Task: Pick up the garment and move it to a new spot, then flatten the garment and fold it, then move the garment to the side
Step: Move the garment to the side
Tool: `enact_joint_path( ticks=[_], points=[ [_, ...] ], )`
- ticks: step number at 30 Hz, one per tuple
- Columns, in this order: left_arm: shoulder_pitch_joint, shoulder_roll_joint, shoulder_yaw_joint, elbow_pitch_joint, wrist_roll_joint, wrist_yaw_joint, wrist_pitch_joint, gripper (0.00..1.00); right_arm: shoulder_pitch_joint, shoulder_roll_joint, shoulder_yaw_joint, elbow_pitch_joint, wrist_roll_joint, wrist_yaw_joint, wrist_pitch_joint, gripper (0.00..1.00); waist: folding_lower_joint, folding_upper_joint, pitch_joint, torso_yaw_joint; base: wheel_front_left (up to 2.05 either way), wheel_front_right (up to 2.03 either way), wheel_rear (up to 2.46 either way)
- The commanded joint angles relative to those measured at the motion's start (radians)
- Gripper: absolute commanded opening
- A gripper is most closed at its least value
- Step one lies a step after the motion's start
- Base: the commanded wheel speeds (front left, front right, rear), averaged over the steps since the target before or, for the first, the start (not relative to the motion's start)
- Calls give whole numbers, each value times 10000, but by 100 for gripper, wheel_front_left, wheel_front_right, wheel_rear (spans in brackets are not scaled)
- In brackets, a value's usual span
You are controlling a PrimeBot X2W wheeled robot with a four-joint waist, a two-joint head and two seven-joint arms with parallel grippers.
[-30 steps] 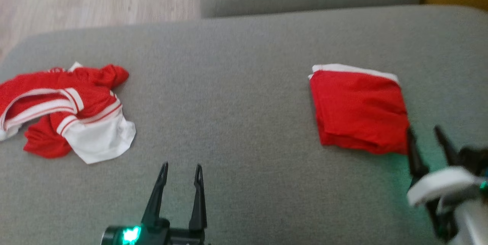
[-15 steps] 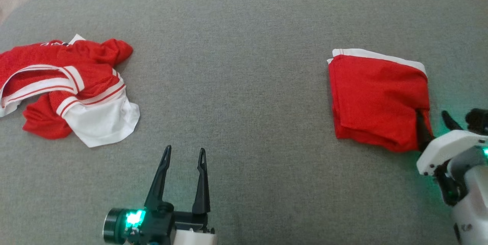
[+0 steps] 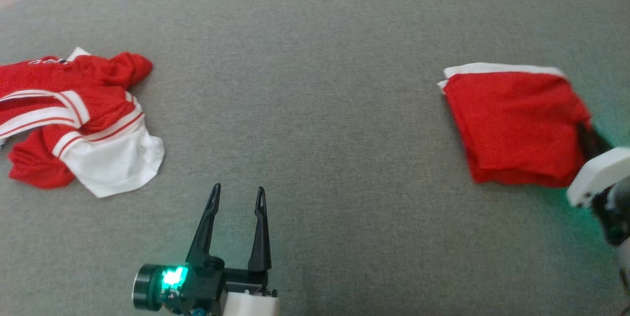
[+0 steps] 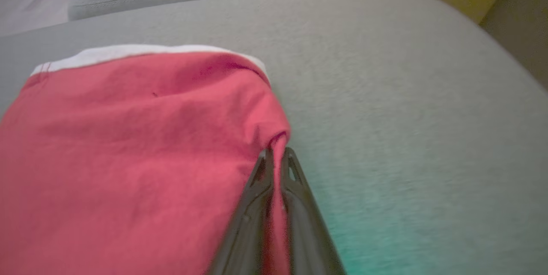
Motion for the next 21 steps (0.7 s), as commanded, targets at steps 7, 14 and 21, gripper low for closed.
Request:
enact_joint_path(
  ticks=[7,14,21],
  points=[
    [-680,-68,333,-382,222,-50,-65,100,-1028,-1509,-311,84,-1140,65,-198,0,0,0,733,-634,0,0,0],
    [-1019,-68,430,-387,403,-140,-65,100,-1593,-2247,-1165,243,-2200,65,-363,0,0,0,1210,-863,0,0,0],
    [-1295,-68,493,-302,466,-234,-65,100,-2022,-2250,-2630,350,-4313,65,-887,100,0,0,1324,-889,0,0,0]
  ],
)
